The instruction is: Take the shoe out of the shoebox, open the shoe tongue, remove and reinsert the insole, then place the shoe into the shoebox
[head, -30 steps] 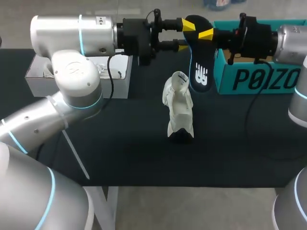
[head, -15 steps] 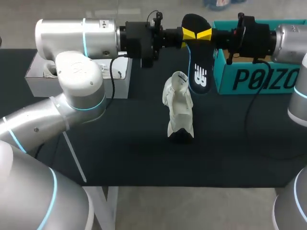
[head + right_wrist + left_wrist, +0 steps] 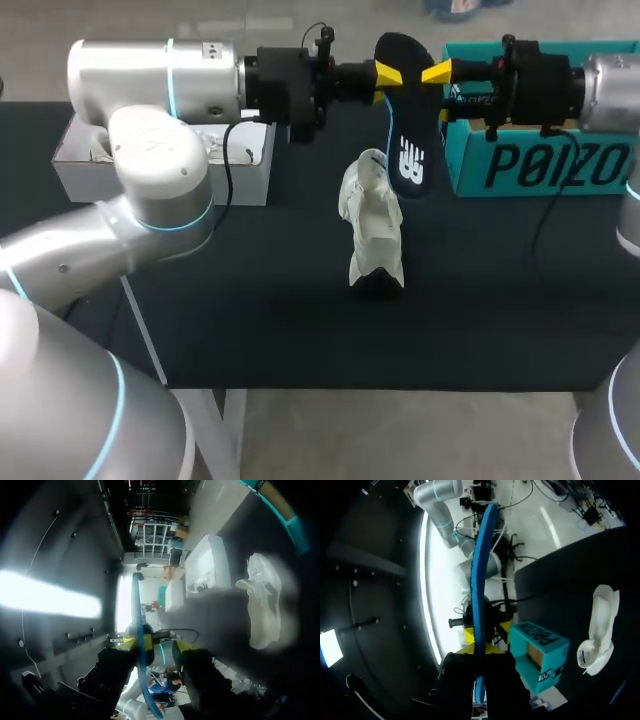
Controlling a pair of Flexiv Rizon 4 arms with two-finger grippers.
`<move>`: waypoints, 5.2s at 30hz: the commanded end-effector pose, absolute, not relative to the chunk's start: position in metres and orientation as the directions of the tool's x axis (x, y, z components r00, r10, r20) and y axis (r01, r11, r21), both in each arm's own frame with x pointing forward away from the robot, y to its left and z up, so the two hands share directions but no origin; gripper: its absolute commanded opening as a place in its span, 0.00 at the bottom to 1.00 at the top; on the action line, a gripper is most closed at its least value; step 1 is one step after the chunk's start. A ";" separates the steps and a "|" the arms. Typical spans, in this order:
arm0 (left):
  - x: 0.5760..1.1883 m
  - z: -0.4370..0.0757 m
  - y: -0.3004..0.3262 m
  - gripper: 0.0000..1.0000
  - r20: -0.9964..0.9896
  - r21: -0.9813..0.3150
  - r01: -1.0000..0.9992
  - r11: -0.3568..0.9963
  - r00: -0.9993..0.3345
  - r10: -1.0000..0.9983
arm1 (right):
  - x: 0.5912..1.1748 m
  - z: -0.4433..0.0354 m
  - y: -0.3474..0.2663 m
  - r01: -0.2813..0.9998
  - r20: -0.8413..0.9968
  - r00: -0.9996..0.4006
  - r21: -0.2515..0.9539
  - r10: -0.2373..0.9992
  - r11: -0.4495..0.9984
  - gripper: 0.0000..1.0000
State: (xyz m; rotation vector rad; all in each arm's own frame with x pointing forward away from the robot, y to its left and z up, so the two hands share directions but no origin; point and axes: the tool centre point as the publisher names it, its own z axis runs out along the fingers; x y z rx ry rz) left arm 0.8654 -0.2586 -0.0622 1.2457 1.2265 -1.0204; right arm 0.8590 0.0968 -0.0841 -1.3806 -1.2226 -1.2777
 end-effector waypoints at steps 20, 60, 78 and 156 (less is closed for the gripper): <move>0.867 -0.060 -0.224 0.00 -0.988 -0.043 0.982 0.184 -0.069 0.138 | 0.864 -0.122 0.020 0.996 0.890 -0.024 0.061 0.456 -0.067 1.00; 0.832 -0.077 -0.221 0.00 -0.972 -0.159 0.963 0.216 -0.190 0.135 | 0.901 -0.131 -0.126 0.996 0.738 -0.063 0.087 0.671 -0.002 1.00; 0.819 -0.113 -0.251 0.00 -0.862 -0.184 0.916 0.355 -0.324 0.389 | 0.901 -0.131 -0.126 0.996 0.738 -0.063 0.087 0.671 -0.002 1.00; 0.827 -0.306 -0.243 0.00 -0.643 -0.557 0.815 0.161 -0.546 0.536 | 0.901 -0.131 -0.126 0.996 0.738 -0.063 0.087 0.671 -0.002 1.00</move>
